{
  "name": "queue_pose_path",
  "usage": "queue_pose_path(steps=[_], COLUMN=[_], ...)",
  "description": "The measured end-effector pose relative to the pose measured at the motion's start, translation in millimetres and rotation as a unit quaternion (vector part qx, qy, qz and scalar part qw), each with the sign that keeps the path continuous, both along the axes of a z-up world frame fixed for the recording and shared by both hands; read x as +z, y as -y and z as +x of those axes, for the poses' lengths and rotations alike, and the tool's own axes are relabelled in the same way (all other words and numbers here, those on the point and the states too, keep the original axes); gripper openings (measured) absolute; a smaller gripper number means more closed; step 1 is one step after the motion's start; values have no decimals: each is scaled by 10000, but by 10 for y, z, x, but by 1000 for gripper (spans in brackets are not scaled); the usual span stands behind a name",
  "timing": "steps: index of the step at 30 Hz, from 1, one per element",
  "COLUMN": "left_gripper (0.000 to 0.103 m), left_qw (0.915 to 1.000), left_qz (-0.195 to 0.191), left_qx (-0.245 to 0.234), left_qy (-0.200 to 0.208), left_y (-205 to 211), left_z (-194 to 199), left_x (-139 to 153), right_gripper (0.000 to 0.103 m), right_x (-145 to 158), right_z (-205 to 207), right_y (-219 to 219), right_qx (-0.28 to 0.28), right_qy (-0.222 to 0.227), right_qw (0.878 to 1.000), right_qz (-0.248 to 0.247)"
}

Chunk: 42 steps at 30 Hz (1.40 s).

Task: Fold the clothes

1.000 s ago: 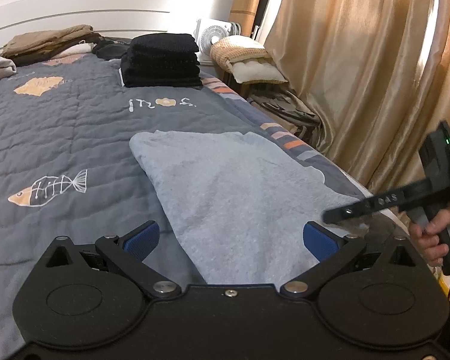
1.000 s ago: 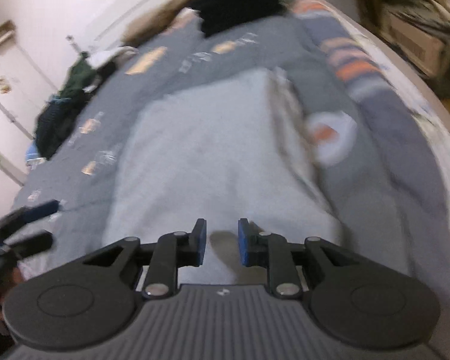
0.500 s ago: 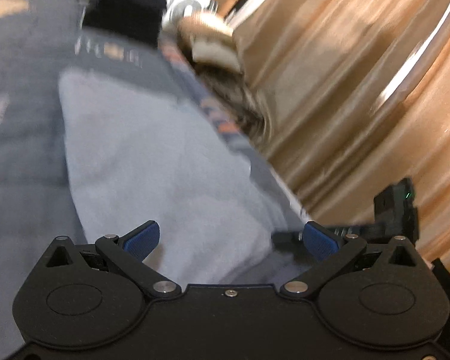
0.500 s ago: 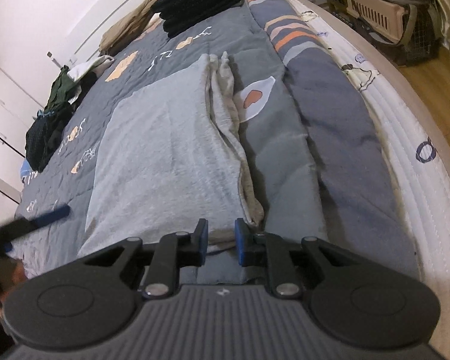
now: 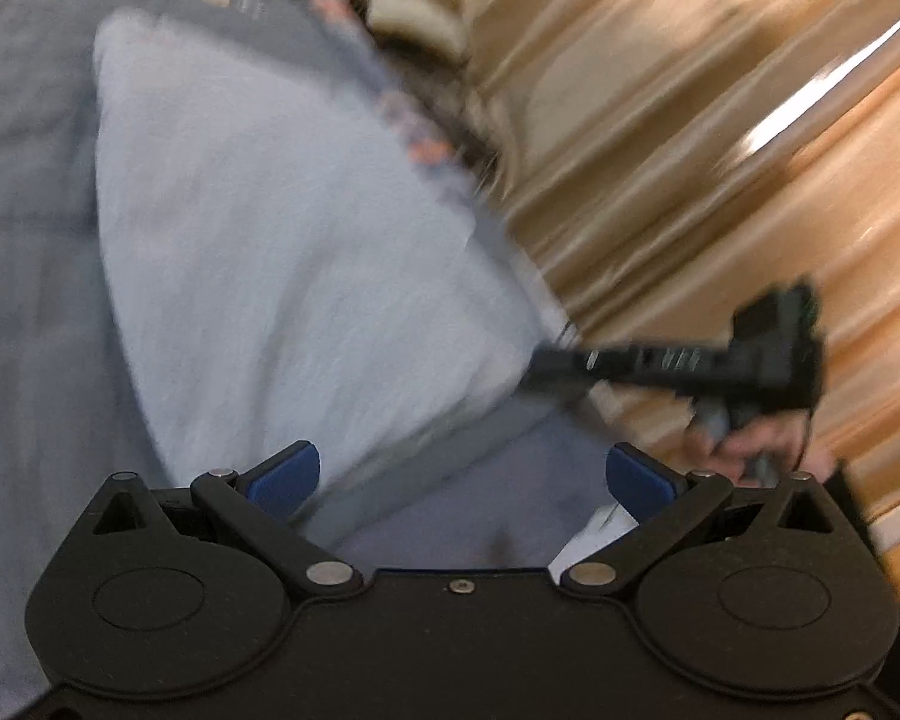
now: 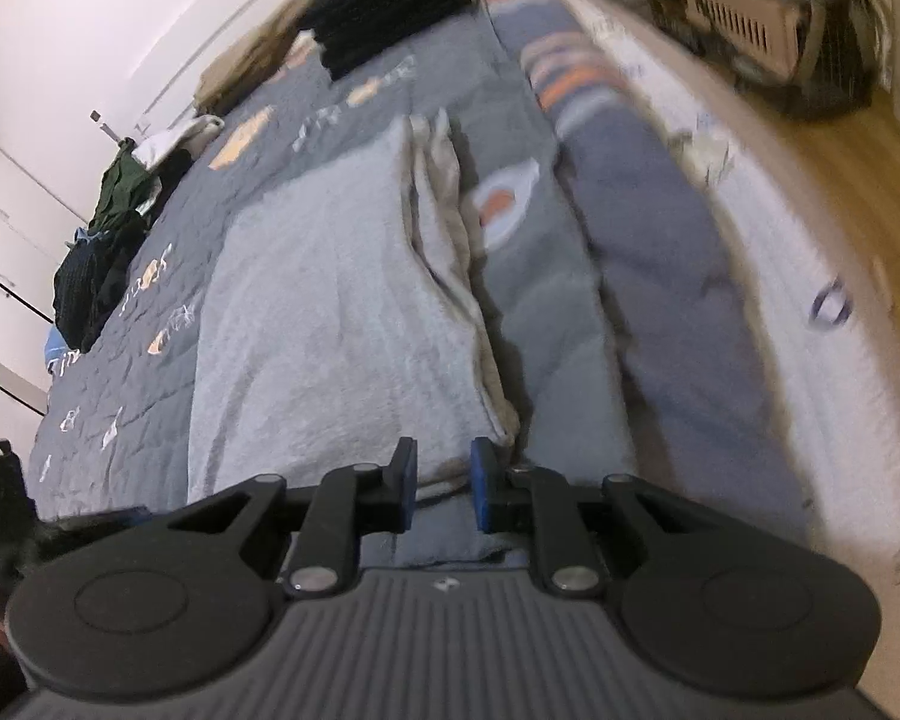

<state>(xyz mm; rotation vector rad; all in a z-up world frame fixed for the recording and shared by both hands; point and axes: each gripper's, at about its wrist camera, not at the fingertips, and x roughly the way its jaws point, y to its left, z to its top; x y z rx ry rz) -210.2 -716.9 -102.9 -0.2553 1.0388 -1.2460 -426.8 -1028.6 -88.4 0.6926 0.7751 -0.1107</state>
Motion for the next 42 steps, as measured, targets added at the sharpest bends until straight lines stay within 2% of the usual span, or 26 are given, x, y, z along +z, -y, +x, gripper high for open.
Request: queue_pose_path(steps=[3,7,11,17,22,30,34,38,42], left_gripper=[103,103,103,103,102,103,103,103,103], left_qw=[9978,9935,9923,9909,9899,9912,9918,9903,9861], left_qz=[-413,-398,-236,-195,-220,-153,-117,-416,-640], left_qx=[432,851,911,834,607,676,721,1073,1500], left_qy=[-277,-644,-803,-1034,-1259,-1129,-1053,-779,-324], left_y=[-46,65,296,474,468,207,70,-169,-395], left_z=[267,599,767,676,412,87,-72,-22,83], left_x=[76,-45,-199,-365,-460,-342,-274,9,245], right_gripper=[21,21,21,23,24,27,27,28,29], right_x=[130,164,179,218,222,211,187,118,-20], right_z=[-62,-18,34,-27,-52,103,290,452,593], right_y=[50,67,76,198,287,154,-26,-255,-521], right_qx=[-154,-200,-222,-512,-719,-502,-219,-29,89], right_qy=[413,614,685,907,1008,1072,1158,1282,1152], right_qw=[9989,9976,9970,9937,9911,9913,9909,9868,9838], right_qz=[132,261,301,413,488,574,650,993,1370])
